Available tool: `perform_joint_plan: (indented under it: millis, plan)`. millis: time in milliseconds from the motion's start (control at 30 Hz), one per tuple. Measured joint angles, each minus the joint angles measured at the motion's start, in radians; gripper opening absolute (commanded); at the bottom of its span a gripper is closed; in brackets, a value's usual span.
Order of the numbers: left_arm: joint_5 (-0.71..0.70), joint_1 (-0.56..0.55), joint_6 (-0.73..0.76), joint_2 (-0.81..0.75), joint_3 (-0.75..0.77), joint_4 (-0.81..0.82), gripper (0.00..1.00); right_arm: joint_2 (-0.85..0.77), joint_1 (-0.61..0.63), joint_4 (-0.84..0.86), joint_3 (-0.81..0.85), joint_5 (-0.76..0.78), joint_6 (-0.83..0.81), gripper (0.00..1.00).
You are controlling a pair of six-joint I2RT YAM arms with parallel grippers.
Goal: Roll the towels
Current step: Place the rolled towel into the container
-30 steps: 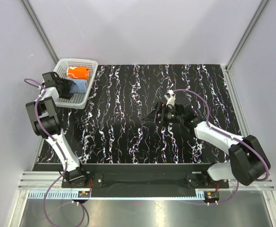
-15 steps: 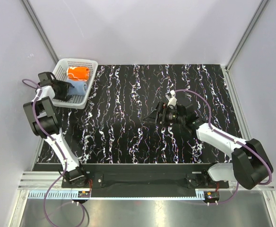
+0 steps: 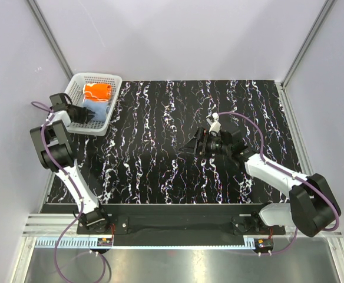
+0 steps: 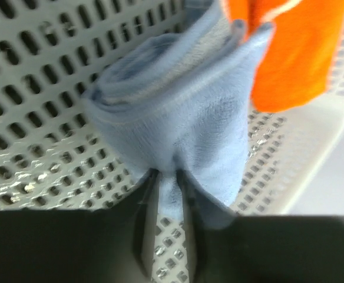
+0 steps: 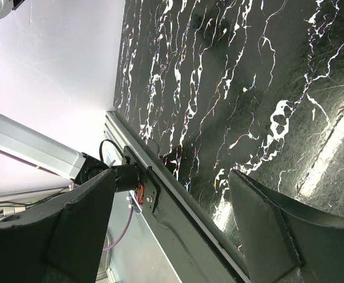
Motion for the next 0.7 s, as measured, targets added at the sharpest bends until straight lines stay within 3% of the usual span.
perform_joint_plan:
  millis: [367,700]
  plan:
    - [0.021,0.0,-0.007,0.0,0.014,0.126,0.99,0.043,0.0,0.001,0.0,0.0,-0.004,0.84]
    - [0.059,-0.002,-0.034,0.056,0.193,0.164,0.99,0.086,0.0,0.001,0.0,0.0,-0.018,0.84]
